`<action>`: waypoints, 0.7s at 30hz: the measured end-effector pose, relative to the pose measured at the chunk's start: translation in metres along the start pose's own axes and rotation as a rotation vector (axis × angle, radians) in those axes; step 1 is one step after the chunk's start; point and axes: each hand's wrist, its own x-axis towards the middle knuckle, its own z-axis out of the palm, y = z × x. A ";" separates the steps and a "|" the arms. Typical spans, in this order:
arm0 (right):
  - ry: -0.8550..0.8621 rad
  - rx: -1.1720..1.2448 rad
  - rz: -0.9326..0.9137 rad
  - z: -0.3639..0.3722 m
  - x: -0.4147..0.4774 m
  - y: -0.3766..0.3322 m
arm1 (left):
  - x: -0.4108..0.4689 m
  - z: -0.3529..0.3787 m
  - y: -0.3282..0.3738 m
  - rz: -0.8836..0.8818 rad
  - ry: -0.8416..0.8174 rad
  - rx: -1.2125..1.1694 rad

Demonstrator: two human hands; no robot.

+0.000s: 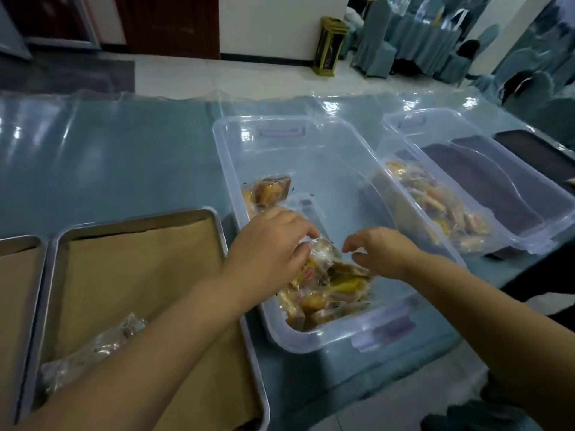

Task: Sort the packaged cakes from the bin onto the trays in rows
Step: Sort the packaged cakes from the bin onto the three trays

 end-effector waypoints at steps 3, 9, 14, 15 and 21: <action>-0.161 -0.107 -0.152 0.006 0.016 0.014 | 0.012 0.008 0.002 0.027 -0.094 0.113; -0.346 -0.531 -0.589 0.022 0.040 0.037 | 0.030 0.031 0.012 -0.019 -0.264 0.292; -0.269 -0.654 -0.906 0.029 0.048 0.038 | 0.034 0.048 0.008 -0.087 -0.323 0.401; -0.258 -0.670 -0.952 0.031 0.048 0.036 | 0.034 0.049 0.006 -0.111 -0.330 0.419; -0.208 -0.849 -1.017 0.028 0.047 0.031 | 0.039 0.047 0.010 -0.223 -0.364 0.521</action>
